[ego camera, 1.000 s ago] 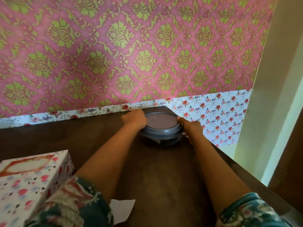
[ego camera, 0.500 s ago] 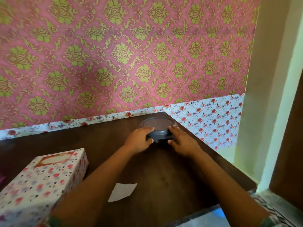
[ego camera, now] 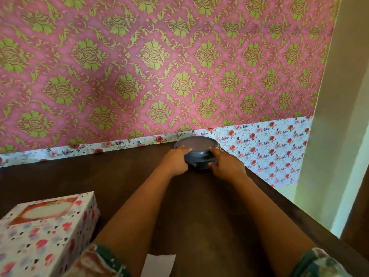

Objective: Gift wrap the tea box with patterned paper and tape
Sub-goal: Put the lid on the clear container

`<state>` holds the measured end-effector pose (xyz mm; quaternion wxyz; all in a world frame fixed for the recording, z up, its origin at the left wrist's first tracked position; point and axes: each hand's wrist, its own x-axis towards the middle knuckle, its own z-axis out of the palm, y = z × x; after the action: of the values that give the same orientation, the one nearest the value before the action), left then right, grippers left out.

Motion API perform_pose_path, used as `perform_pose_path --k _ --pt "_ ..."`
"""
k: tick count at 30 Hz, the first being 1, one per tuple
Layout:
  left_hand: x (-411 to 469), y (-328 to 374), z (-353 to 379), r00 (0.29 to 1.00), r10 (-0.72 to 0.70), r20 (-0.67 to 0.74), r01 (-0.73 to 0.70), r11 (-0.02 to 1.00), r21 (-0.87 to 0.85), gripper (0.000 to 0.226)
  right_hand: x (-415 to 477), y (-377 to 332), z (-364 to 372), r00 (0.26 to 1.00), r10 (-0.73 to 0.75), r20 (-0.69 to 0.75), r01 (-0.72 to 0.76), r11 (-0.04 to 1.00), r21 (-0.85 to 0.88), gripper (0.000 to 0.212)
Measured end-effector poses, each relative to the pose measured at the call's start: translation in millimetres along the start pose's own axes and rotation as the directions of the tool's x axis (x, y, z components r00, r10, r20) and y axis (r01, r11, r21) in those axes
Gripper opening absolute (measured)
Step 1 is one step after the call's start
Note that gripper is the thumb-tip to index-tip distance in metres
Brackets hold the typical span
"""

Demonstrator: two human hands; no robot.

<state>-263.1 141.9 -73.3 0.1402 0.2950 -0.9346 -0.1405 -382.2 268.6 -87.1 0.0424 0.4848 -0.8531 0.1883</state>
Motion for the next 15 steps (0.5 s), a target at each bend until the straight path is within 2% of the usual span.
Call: perform_pose_path --k 8,15 --pt "70.8 -26.3 -1.3 0.999 0.034 0.008 -0.035 0.999 0.022 0.063 67.9 2.6 14.5 0.999 0.033 -0.025 -0.034 0.999 -0.036 0.052" --pt "107.4 -41.3 6.0 0.999 0.027 0.029 -0.027 1.0 0.013 0.069 103.3 6.4 30.5 0.999 0.021 0.032 -0.022 1.0 0.013 0.064"
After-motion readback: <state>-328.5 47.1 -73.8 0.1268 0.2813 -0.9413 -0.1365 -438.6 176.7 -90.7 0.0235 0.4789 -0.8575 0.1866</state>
